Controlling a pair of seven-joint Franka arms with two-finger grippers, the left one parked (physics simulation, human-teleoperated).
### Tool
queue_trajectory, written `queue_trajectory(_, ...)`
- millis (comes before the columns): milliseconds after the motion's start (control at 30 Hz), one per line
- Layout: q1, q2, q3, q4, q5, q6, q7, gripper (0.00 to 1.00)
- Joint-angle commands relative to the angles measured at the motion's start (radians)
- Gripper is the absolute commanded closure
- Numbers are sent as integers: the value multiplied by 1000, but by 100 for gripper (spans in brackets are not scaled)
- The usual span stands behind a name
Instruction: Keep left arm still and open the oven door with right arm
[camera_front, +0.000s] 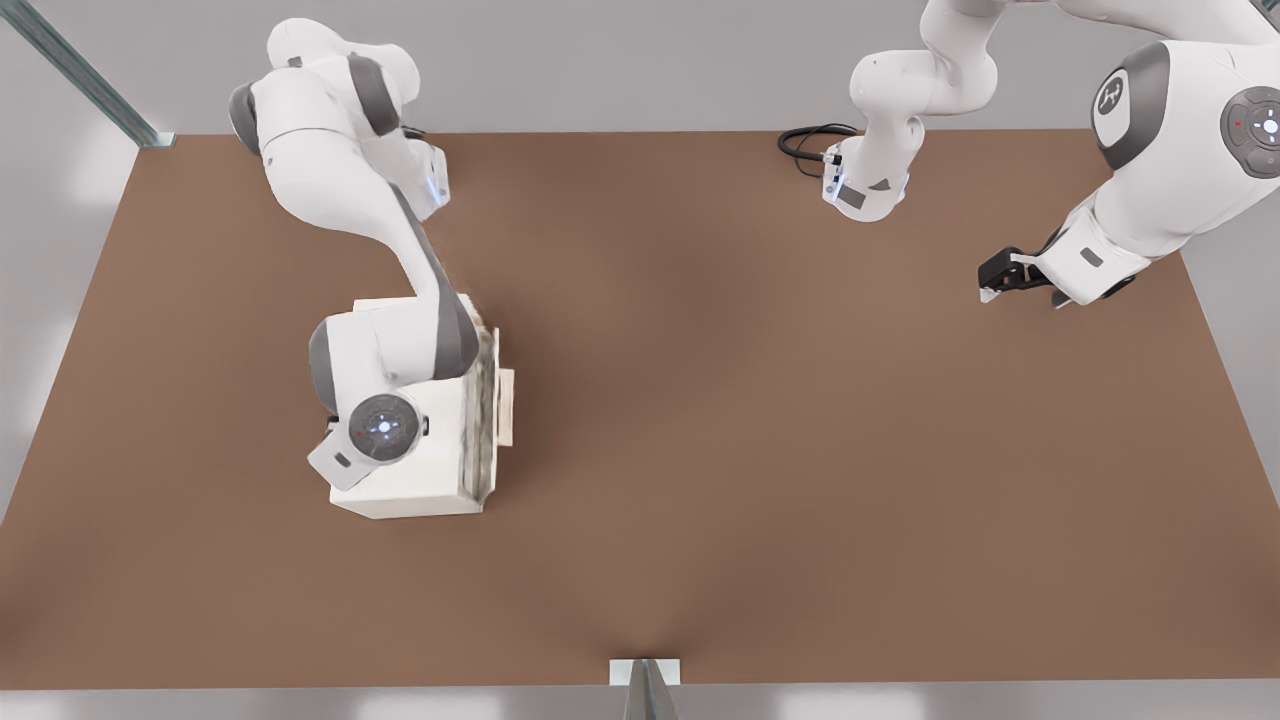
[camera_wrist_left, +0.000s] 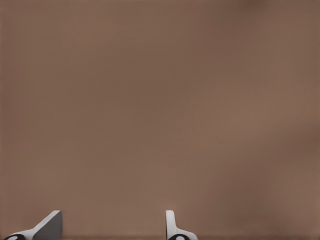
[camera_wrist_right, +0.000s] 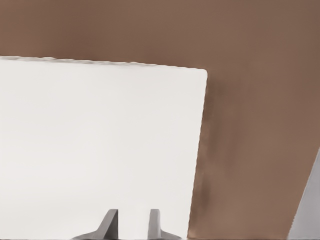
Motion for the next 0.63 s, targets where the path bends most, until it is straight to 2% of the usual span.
queue_trajectory(0,-144,-63,-1,-28,300,-23,-324,0)
queue_trajectory(33,-173,-100,-4,-32,291,-23,-349,0)
queue_trajectory(133,-173,-354,-18,-218,231,-20,-332,0)
queue_trajectory(167,-173,-390,-18,-244,228,-20,-330,0)
queue_trajectory(600,-164,-407,-15,-246,217,-40,-286,0)
